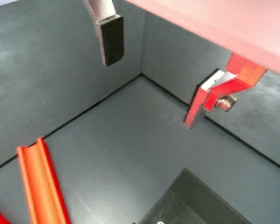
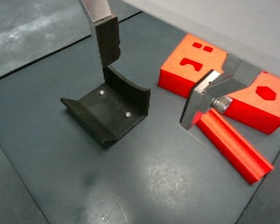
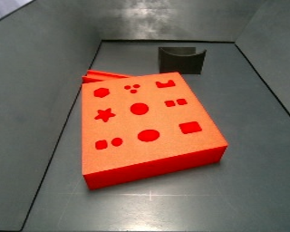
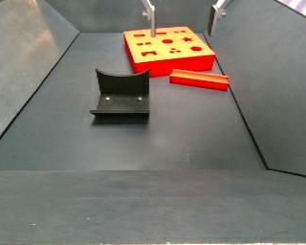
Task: Pick up the arch object. Move up. Place the arch object on the fixture. Regrasp the arch object. Move to above the board. Insert the arch object.
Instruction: Pick up the arch object.
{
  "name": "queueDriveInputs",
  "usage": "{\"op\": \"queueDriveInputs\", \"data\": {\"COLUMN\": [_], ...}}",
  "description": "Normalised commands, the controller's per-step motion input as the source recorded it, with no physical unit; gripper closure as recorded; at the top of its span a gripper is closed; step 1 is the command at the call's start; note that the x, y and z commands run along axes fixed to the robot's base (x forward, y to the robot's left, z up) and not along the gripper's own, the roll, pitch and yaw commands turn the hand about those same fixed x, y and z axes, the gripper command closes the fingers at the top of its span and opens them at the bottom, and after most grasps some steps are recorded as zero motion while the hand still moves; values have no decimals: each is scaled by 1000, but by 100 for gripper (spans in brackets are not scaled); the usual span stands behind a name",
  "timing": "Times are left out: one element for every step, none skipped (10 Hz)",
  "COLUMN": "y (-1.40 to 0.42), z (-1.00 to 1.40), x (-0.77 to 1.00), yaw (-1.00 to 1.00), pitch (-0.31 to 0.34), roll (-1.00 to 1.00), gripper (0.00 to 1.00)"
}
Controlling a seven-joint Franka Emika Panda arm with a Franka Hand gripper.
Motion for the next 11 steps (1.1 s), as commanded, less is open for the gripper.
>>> {"op": "queueDriveInputs", "data": {"y": [-551, -606, -634, -637, -614, -560, -494, -429, -286, -271, -220], "z": [-691, -640, -566, -540, -526, -517, -517, -543, -514, -406, -391], "x": [-94, -134, -154, -160, -163, -151, -131, -129, -114, -111, -280], "yaw": [666, 631, 614, 611, 631, 683, 743, 797, 931, 949, 894], "pitch": [51, 0, 0, -14, -20, -26, -29, -24, -40, -39, -83], "roll": [150, 137, 131, 130, 127, 120, 114, 114, 103, 76, 59], "gripper": [0, 0, 0, 0, 0, 0, 0, 0, 0, 0, 0]}}
